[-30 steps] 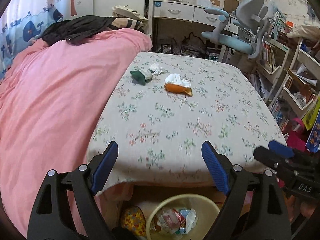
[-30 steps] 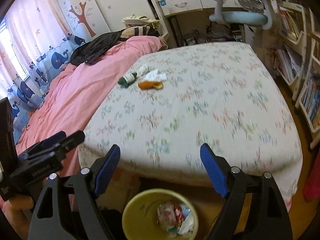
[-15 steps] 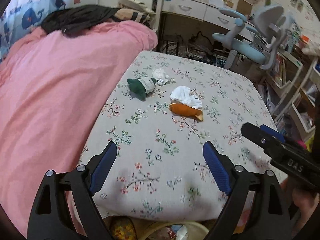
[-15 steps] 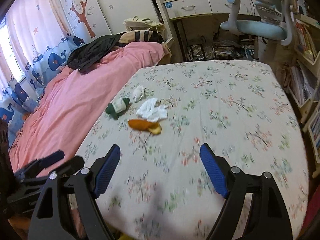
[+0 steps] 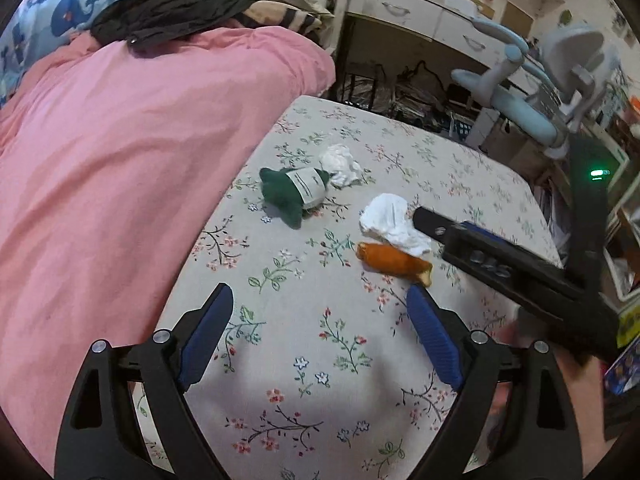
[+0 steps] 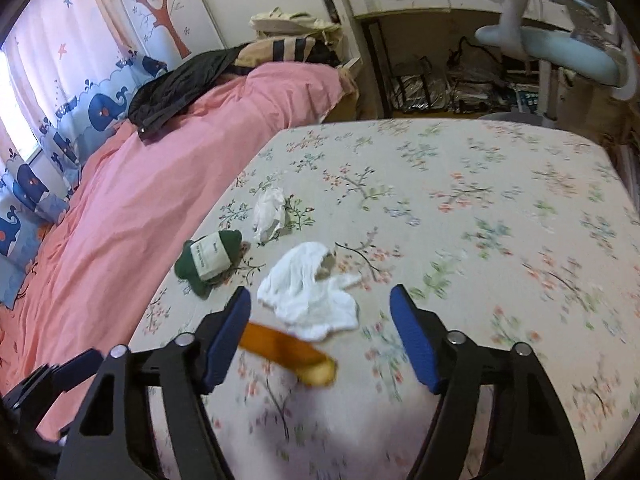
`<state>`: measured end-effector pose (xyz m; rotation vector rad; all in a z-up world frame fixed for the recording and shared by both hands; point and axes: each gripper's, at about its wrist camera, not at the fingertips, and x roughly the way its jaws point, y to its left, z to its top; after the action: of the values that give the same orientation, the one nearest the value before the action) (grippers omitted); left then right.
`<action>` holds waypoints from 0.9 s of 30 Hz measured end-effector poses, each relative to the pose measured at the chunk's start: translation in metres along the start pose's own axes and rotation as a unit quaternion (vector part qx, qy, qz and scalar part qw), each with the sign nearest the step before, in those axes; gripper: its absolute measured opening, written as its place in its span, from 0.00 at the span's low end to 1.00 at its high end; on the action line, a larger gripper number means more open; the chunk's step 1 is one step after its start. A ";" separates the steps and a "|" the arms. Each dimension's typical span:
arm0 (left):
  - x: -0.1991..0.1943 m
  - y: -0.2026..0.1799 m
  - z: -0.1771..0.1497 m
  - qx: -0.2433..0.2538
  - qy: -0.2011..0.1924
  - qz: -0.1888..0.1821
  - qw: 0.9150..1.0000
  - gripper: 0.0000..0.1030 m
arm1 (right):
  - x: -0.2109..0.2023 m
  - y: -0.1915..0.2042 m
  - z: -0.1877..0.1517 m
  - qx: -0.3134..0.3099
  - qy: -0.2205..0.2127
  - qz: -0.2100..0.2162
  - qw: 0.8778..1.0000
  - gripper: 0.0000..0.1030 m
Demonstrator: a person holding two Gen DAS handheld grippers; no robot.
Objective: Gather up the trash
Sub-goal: 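Move both tools over the table and grasp a white tissue with the right gripper, then grasp the orange carrot-shaped bread with the left gripper while the right gripper lifts the tissue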
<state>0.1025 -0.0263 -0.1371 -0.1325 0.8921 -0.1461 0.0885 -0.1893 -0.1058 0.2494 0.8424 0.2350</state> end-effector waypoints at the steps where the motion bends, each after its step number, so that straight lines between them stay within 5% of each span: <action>1: 0.002 0.001 0.002 -0.002 0.001 -0.001 1.000 0.83 | 0.004 0.000 0.001 -0.001 0.004 0.001 1.000 0.63; 5: 0.011 0.002 0.008 -0.001 0.008 -0.001 1.000 0.83 | 0.021 0.004 0.001 -0.014 0.031 0.002 0.999 0.54; 10: 0.026 -0.003 0.012 0.005 0.021 -0.008 1.000 0.83 | 0.019 -0.006 0.000 -0.043 0.044 -0.041 0.997 0.09; 17: 0.053 -0.018 0.021 0.001 0.036 -0.036 0.999 0.82 | -0.012 -0.048 -0.009 -0.040 0.060 -0.070 0.995 0.07; 22: 0.064 -0.050 0.034 0.120 -0.002 -0.056 0.991 0.82 | -0.029 -0.070 -0.016 -0.036 0.077 -0.061 0.995 0.07; 27: 0.077 -0.063 0.041 0.186 -0.010 -0.103 0.977 0.82 | -0.038 -0.085 -0.019 -0.013 0.081 -0.033 0.996 0.07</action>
<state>0.1775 -0.0997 -0.1595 0.1227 0.8153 -0.5005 0.0585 -0.2784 -0.1179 0.1794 1.0051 0.2061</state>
